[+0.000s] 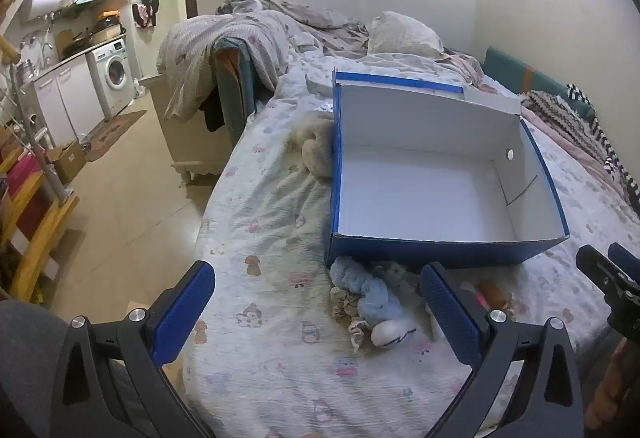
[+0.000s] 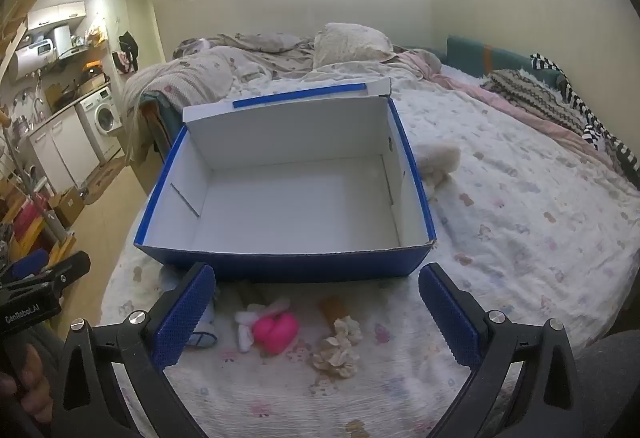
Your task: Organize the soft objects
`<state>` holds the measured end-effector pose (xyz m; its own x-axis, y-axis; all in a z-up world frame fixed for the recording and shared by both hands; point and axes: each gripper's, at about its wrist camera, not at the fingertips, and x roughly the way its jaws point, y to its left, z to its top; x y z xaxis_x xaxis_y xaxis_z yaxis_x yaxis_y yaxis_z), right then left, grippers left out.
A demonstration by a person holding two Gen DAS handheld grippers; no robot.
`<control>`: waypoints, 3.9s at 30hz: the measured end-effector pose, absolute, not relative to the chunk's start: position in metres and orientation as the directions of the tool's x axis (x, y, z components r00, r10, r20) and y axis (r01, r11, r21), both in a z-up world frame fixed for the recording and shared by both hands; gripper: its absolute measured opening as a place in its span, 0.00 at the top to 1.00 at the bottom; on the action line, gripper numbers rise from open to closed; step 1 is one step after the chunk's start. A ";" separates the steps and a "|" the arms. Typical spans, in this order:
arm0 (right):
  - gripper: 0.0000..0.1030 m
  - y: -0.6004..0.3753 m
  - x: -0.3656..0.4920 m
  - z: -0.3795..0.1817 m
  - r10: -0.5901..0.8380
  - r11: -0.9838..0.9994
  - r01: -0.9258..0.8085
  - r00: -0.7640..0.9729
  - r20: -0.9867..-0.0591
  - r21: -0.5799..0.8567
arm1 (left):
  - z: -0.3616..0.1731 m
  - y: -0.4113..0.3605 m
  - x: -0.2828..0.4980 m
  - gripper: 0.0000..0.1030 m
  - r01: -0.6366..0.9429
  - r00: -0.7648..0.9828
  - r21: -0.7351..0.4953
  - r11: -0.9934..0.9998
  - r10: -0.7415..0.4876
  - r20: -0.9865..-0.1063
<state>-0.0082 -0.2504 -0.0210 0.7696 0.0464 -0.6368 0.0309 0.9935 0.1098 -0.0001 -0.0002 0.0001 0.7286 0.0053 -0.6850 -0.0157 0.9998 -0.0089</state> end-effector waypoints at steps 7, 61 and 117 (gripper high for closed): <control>0.00 -0.249 -0.008 -0.021 0.039 0.994 0.032 0.773 -0.633 0.101 | 0.000 0.000 0.000 0.00 -0.016 0.730 -0.007 1.000 0.007 -0.684; 0.00 -0.246 -0.009 -0.021 0.031 0.996 0.029 0.774 -0.632 0.084 | 0.007 -0.005 -0.004 0.00 -0.007 0.747 0.007 1.000 0.010 -0.665; 0.00 -0.278 0.070 -0.040 0.237 0.968 -0.055 0.505 -0.830 0.243 | -0.023 0.015 0.092 0.01 -0.036 0.417 -0.063 0.997 -0.042 -0.908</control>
